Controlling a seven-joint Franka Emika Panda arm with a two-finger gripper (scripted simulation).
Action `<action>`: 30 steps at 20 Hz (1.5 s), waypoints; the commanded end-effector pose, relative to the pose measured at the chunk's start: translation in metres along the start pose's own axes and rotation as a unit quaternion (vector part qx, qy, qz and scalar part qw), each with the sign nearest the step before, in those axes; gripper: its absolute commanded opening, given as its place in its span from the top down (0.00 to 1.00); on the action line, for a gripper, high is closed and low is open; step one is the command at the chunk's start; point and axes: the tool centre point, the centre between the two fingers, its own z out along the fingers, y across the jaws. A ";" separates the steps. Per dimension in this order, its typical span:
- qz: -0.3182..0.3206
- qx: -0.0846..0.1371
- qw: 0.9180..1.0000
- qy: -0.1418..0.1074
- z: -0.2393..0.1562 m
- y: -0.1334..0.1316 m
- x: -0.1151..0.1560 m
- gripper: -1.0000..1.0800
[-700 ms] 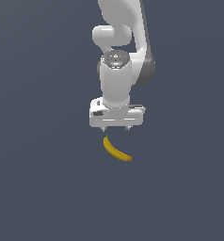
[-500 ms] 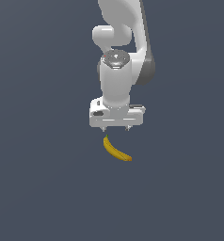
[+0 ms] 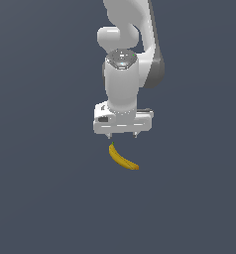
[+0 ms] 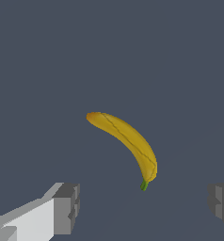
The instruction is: Pick up the object and move it to a goal position.
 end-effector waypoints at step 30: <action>-0.289 -0.008 0.957 -0.025 0.110 0.008 0.003 0.04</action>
